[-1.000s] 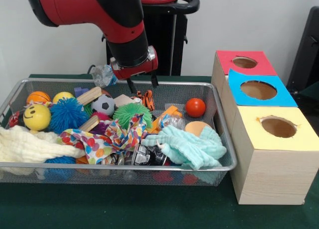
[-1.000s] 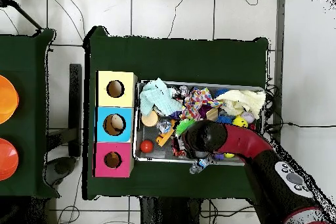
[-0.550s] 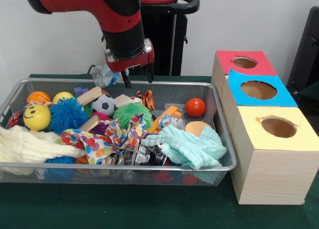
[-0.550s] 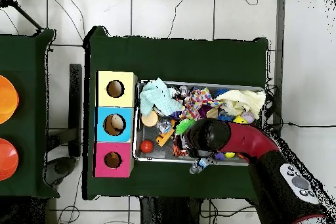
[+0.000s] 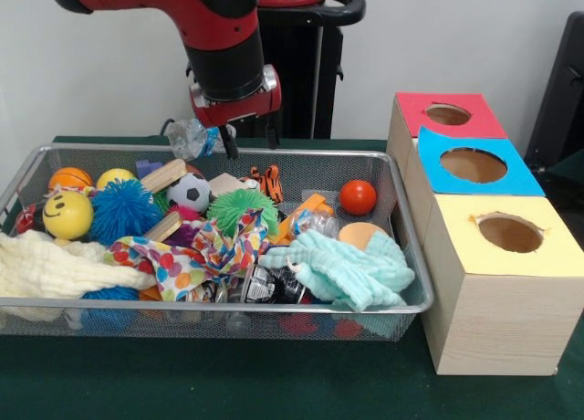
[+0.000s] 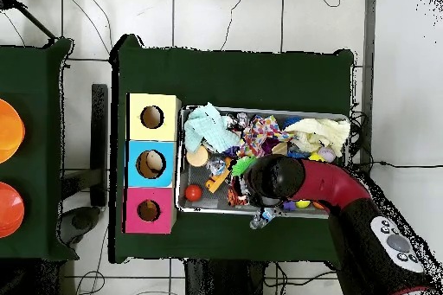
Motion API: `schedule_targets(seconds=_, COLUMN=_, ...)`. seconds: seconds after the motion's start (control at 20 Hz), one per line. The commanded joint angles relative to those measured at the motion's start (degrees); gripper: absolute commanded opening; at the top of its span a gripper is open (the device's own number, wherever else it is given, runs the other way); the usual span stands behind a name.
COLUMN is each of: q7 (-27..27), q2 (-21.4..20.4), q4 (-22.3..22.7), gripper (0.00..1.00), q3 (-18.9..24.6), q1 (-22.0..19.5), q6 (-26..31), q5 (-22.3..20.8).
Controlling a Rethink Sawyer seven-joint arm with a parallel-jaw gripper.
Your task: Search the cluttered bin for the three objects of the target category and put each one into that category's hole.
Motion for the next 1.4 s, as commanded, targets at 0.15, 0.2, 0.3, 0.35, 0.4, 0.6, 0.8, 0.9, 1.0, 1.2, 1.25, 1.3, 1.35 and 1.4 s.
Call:
schedule_targets(seconds=0.15, q7=-3.9, q2=2.6, q4=-1.5, gripper=1.00, q3=3.8, q1=-0.7, q6=-4.4, q5=-4.5)
schedule_targets(seconds=0.2, q7=-4.0, q2=3.4, q4=-2.3, gripper=1.00, q3=3.9, q1=-0.5, q6=-4.4, q5=-4.5)
schedule_targets(seconds=0.3, q7=-4.1, q2=4.0, q4=-2.9, gripper=1.00, q3=4.0, q1=-0.4, q6=-4.3, q5=-4.5)
schedule_targets(seconds=0.35, q7=-4.2, q2=3.9, q4=-3.0, gripper=1.00, q3=4.1, q1=-0.4, q6=-4.3, q5=-4.6)
schedule_targets(seconds=0.4, q7=-4.2, q2=4.1, q4=-2.9, gripper=1.00, q3=4.1, q1=-0.4, q6=-4.3, q5=-4.8)
schedule_targets(seconds=0.6, q7=-4.7, q2=4.9, q4=-4.3, gripper=1.00, q3=4.6, q1=-0.3, q6=-3.7, q5=-5.1)
schedule_targets(seconds=0.8, q7=-5.6, q2=5.8, q4=-5.6, gripper=1.00, q3=5.2, q1=-0.5, q6=-2.9, q5=-5.6)
schedule_targets(seconds=0.9, q7=-5.9, q2=6.3, q4=-6.7, gripper=1.00, q3=5.5, q1=-0.2, q6=-2.0, q5=-5.7)
schedule_targets(seconds=1.0, q7=-5.8, q2=6.4, q4=-6.8, gripper=1.00, q3=5.6, q1=-0.3, q6=-2.0, q5=-5.8)
schedule_targets(seconds=1.2, q7=-6.6, q2=7.1, q4=-7.7, gripper=1.00, q3=6.0, q1=-0.5, q6=-1.4, q5=-5.9)
schedule_targets(seconds=1.25, q7=-6.8, q2=7.1, q4=-8.1, gripper=1.00, q3=6.1, q1=-0.5, q6=-0.9, q5=-6.0)
schedule_targets(seconds=1.3, q7=-7.1, q2=7.0, q4=-8.5, gripper=1.00, q3=6.1, q1=-0.5, q6=-0.3, q5=-6.0)
schedule_targets(seconds=1.35, q7=-7.3, q2=7.0, q4=-9.0, gripper=1.00, q3=6.2, q1=-0.4, q6=0.4, q5=-6.0)
schedule_targets(seconds=1.4, q7=-7.5, q2=7.0, q4=-9.4, gripper=1.00, q3=6.2, q1=-0.4, q6=0.8, q5=-6.0)
